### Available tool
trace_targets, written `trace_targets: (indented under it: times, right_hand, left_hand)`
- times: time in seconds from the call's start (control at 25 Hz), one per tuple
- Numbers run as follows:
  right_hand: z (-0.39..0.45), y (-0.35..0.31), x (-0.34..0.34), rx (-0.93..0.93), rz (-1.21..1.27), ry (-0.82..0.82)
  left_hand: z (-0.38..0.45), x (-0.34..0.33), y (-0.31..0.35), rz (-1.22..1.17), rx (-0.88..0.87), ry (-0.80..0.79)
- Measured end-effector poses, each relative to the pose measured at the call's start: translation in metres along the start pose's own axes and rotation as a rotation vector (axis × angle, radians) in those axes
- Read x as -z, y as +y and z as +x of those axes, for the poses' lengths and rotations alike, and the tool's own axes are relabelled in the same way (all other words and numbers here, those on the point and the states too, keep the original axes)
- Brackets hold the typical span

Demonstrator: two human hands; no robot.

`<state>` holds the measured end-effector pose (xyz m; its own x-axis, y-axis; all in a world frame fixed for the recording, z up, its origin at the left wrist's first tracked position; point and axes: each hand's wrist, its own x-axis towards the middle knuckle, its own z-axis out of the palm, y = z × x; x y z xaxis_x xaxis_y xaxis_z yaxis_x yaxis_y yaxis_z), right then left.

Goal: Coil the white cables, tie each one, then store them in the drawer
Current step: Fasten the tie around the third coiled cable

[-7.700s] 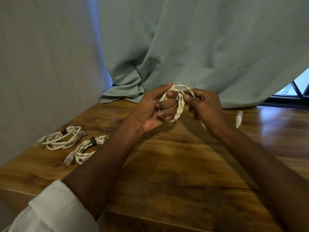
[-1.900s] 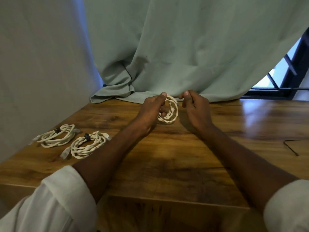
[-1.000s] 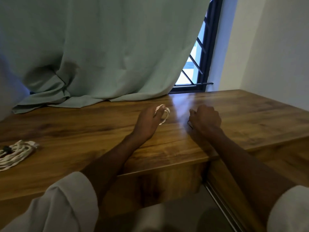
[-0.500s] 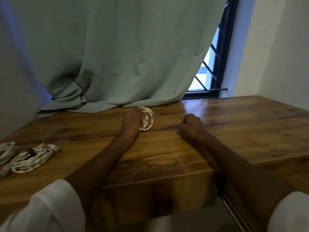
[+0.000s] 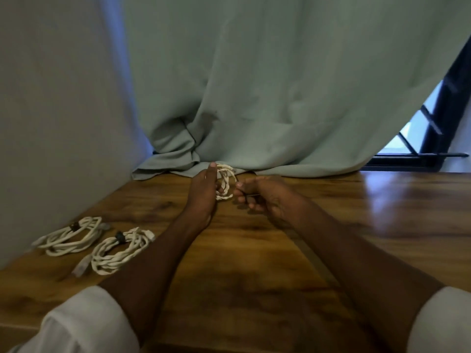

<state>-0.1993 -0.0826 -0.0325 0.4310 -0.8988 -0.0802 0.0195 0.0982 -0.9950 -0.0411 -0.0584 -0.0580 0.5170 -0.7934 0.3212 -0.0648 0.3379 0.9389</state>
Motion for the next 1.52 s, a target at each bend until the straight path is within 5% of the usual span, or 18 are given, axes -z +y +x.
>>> trace_targets:
  times: [0.4, 0.72, 1.12, 1.52]
  right_hand:
    - [0.019, 0.009, 0.007, -0.082, 0.27, -0.122]
    - [0.015, 0.01, -0.008, -0.035, 0.176, -0.011]
    - [0.007, 0.001, -0.007, -0.215, 0.638, -0.097]
    - [0.004, 0.004, -0.017, -0.157, 0.503, 0.082]
  left_hand:
    - [0.016, 0.003, -0.015, 0.012, -0.082, -0.045]
    - [-0.002, 0.0, 0.002, 0.115, -0.116, -0.155]
    - [-0.012, -0.006, 0.007, 0.214, -0.163, -0.295]
    - [-0.018, -0.004, 0.009, 0.365, -0.325, -0.353]
